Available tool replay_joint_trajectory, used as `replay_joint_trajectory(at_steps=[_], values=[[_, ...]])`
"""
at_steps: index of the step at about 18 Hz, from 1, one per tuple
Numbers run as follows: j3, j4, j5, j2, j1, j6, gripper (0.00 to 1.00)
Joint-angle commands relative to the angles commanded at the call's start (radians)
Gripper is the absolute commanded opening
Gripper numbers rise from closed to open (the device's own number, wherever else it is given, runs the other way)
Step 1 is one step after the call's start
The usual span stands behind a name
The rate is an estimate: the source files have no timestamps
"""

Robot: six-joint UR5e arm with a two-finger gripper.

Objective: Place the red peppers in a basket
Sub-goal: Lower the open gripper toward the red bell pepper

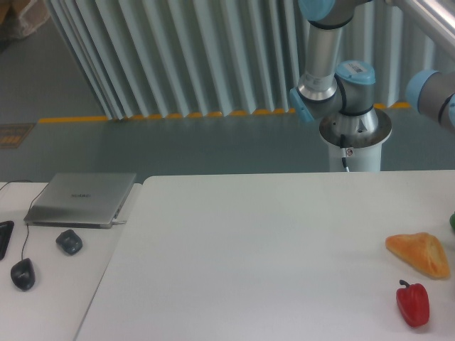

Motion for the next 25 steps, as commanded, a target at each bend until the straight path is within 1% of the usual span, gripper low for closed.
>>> replay_joint_trajectory(at_steps=[1,2,4,6,7,11,12,14,17,20,23,25], values=[[0.002,0.027,-0.083,-0.003,-0.012,-0.162,1.00],[-0.003,0.063,-0.127,-0.006,-0.024,-0.267,1.00],[-0.026,0.100,-0.146,-0.018,-0.054,-0.456,1.00],[-0.040,0.135,-0.145,-0.035,-0.084,-0.571,1.00],[-0.043,0.144,-0.145,-0.035,-0.087,-0.602,1.00],[-0.078,0.147,-0.149,-0.029,-0.092,-0.691,1.00],[-0.078,0.150,-0.149,-0.032,-0.098,-0.714,1.00],[-0.075,0.198,-0.149,-0.050,-0.120,-0.760,1.00],[-0.066,0.204,-0.142,-0.077,-0.133,-0.776,1.00],[-0.040,0.204,-0.140,-0.101,-0.143,-0.793,1.00],[-0.026,0.206,-0.134,-0.110,-0.143,-0.793,1.00],[-0.003,0.206,-0.131,-0.127,-0.143,-0.791,1.00]])
